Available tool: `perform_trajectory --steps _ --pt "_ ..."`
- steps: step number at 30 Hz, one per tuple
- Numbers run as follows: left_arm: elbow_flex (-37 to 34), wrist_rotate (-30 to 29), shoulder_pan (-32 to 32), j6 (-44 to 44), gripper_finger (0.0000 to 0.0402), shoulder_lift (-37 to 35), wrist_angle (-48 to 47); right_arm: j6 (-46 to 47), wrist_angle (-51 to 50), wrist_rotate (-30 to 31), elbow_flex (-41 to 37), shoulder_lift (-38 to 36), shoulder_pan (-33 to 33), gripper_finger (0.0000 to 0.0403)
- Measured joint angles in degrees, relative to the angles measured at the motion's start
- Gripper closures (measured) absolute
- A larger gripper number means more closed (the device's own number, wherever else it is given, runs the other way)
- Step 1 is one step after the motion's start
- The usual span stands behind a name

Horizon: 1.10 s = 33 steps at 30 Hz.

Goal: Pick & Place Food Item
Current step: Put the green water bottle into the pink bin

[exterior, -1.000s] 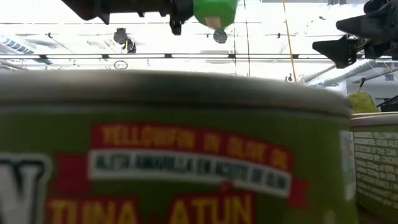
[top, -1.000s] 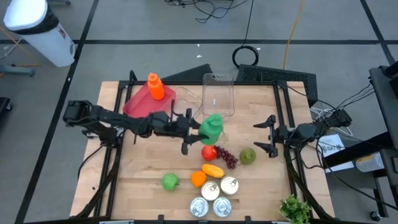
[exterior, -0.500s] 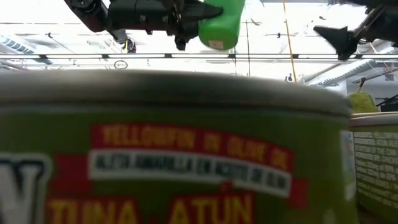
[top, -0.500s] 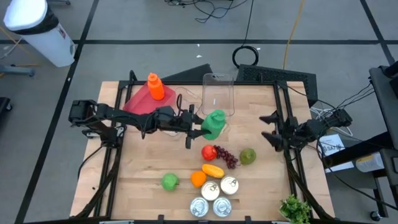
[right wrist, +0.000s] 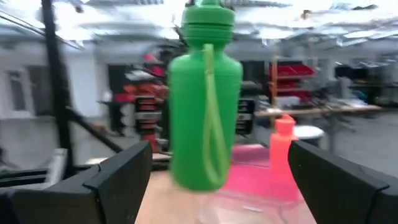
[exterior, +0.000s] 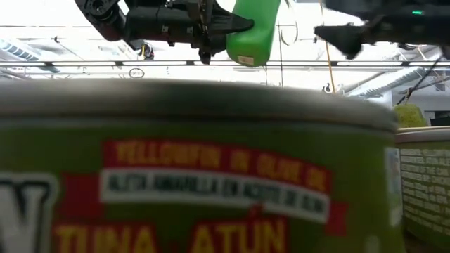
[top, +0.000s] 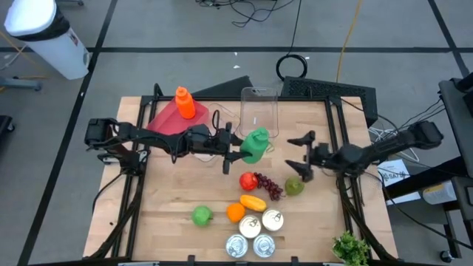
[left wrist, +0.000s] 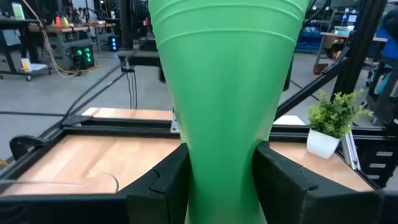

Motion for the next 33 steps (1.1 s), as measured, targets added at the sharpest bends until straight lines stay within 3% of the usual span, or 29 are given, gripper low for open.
perform_trajectory --steps 4,11,17,20,26,30,33 --pt "0.0 -0.02 -0.3 -0.5 0.0241 0.08 -0.08 4.4 -0.58 -2.78 8.34 10.95 -4.29 0.0046" --pt "0.0 0.09 -0.92 -0.03 0.0243 0.08 -0.23 6.17 1.38 -18.8 20.63 25.05 -9.08 0.0046" --pt "0.0 -0.21 -1.21 0.05 0.0238 0.06 -0.98 6.04 2.33 -16.17 25.37 31.84 -9.15 0.0057" --pt "0.0 -0.64 -1.29 0.07 0.0237 -0.54 -2.0 6.09 0.75 -13.18 25.35 32.26 -9.08 0.0102" --pt "0.04 -2.23 -1.2 0.01 0.0235 -5.55 -12.32 7.08 -6.74 -13.46 25.28 28.72 -8.87 0.0248" --pt "-0.02 -3.25 -1.2 -0.05 0.0229 -10.73 -20.3 5.94 -13.94 -13.49 25.41 25.63 -8.56 0.0263" --pt "-0.02 -3.25 -1.45 -2.0 0.0228 -14.24 -20.53 6.44 -18.97 -14.44 25.35 25.02 -8.56 0.0282"
